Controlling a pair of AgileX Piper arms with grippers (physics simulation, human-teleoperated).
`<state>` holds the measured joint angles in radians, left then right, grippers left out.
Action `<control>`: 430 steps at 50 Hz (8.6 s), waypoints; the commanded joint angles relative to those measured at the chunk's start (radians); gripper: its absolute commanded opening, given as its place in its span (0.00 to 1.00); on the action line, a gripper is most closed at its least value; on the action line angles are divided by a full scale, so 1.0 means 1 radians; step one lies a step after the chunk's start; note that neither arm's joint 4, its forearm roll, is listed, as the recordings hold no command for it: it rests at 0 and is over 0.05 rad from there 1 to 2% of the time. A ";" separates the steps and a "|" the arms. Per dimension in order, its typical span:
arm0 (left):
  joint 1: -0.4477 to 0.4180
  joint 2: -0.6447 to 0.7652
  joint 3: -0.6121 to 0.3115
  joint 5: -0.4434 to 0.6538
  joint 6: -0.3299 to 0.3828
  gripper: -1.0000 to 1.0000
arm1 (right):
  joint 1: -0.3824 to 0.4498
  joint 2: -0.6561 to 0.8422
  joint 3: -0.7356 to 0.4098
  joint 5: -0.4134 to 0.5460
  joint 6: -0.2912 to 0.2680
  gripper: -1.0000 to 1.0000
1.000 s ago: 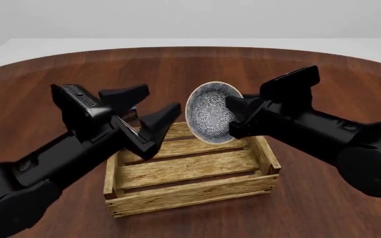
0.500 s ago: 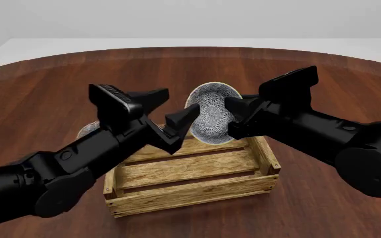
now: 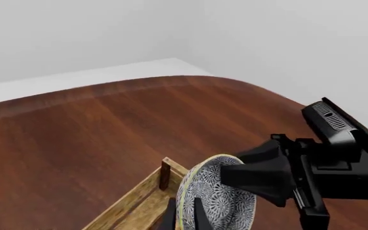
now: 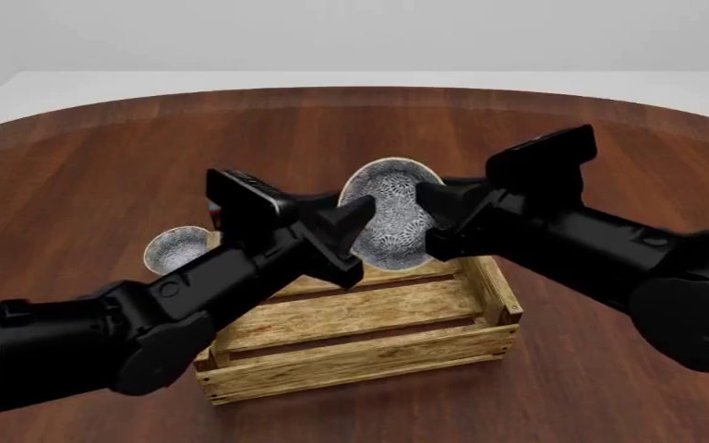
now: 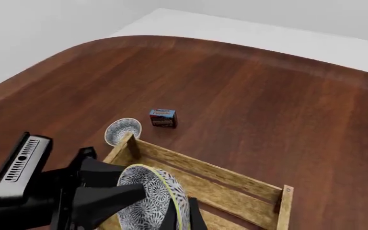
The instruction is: Stack the right bowl on the left bowl and place them in the tray.
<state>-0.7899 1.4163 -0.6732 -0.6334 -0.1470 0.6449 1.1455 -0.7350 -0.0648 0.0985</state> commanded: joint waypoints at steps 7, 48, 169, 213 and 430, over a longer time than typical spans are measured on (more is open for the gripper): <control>-0.004 0.028 0.010 -0.025 -0.019 0.00 | 0.002 -0.017 -0.004 0.003 0.000 0.00; 0.113 0.151 -0.154 0.024 0.027 0.00 | 0.019 -0.073 0.004 0.033 0.007 1.00; 0.651 -0.483 -0.150 0.847 0.162 0.00 | 0.031 -0.073 0.019 0.027 0.003 1.00; 0.751 -0.240 -0.045 0.636 0.049 0.00 | 0.035 -0.037 0.019 0.008 -0.006 1.00; 0.731 -0.025 0.045 0.528 0.646 1.00 | 0.040 -0.019 0.019 0.001 -0.019 1.00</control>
<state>-0.0519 1.3405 -0.6253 -0.0841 0.4355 0.6854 1.1257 -0.7151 -0.0638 0.0796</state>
